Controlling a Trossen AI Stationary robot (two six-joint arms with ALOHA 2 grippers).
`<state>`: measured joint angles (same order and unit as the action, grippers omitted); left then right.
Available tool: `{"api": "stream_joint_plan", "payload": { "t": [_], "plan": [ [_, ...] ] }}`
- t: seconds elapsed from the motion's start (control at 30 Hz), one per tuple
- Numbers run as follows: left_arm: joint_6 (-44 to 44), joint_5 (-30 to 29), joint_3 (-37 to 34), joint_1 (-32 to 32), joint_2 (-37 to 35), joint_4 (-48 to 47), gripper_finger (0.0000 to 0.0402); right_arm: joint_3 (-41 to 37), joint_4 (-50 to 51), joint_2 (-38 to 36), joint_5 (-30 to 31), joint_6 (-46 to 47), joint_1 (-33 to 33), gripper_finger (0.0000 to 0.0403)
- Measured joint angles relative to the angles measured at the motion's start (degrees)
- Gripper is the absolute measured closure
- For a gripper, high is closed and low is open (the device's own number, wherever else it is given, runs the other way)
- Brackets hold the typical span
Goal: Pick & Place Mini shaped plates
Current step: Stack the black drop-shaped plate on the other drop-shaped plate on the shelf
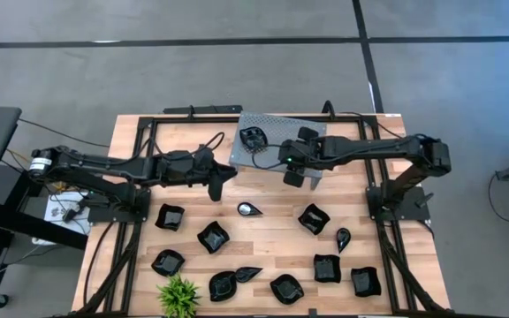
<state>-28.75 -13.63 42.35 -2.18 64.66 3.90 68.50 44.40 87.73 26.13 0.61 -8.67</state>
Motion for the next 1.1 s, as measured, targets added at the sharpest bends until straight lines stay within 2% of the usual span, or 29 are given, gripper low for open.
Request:
{"api": "stream_joint_plan", "payload": {
  "t": [0.43,0.6,0.77,0.97,1.1],
  "plan": [
    [0.0,0.0,0.0,-0.4,0.0,0.0,0.0321,-0.1,3.8,-0.8,0.7,6.4,-2.2,0.0289],
    [0.0,0.0,0.0,-0.4,0.0,0.0,0.0321,0.0,4.4,-0.8,-3.5,9.4,-4.1,0.0304],
    [0.0,0.0,0.0,-0.4,0.0,0.0,0.0321,0.0,3.6,-0.9,-5.1,8.1,-5.1,0.0331],
    [0.0,0.0,0.0,-0.4,0.0,0.0,0.0321,0.0,3.4,-0.9,-5.5,3.6,-4.8,0.0394],
    [0.0,0.0,0.0,-0.4,0.0,0.0,0.0321,3.0,7.8,-0.9,-6.6,1.7,-2.7,0.0388]
  ]
}}
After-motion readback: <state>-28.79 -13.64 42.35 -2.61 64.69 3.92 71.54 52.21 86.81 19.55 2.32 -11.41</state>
